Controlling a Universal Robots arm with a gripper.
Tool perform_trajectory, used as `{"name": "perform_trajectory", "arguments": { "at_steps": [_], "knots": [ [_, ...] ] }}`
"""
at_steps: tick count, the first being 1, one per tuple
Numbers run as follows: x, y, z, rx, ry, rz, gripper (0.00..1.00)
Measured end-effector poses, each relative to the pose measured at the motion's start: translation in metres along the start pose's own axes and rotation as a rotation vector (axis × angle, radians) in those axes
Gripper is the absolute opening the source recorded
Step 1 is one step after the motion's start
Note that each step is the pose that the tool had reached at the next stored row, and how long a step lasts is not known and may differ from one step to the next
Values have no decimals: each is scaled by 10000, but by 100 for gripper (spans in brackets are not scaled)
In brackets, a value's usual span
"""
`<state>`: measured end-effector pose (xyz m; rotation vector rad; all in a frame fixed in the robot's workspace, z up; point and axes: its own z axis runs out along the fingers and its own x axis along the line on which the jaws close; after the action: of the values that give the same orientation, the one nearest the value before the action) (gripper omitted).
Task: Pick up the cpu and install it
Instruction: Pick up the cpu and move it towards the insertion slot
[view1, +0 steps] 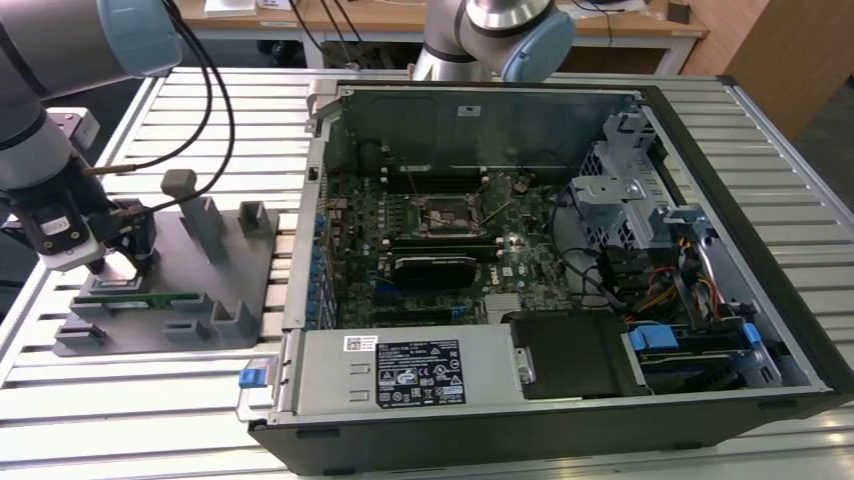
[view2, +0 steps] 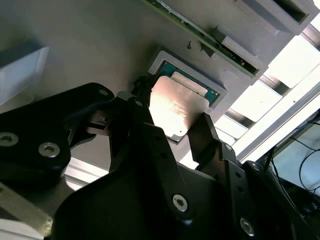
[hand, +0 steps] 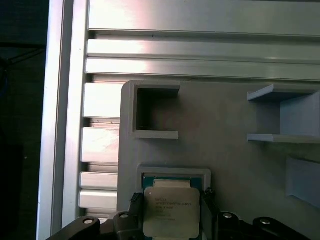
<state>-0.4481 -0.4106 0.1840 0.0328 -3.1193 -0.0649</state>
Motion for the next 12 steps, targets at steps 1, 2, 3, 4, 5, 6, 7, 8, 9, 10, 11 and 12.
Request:
{"name": "perform_trajectory", "arguments": {
  "at_steps": [1,2,3,4,5,6,7,8,9,10,11,12],
  "knots": [
    [-4,0,0,0,0,0,54],
    [-7,0,0,0,0,0,55],
    [-7,0,1,0,0,0,55],
    [-7,0,0,1,0,0,55],
    [-7,0,0,1,1,0,62],
    [-8,1,-2,1,1,0,62],
    [-8,1,-2,0,-2,-1,62],
    [-8,1,-4,0,-4,-1,62],
    [-8,1,-6,0,-5,-1,62],
    [-8,1,-5,-1,-5,0,62],
    [-8,1,-6,1,-5,0,62],
    [-7,1,-7,2,-3,0,60]
  ]
}}
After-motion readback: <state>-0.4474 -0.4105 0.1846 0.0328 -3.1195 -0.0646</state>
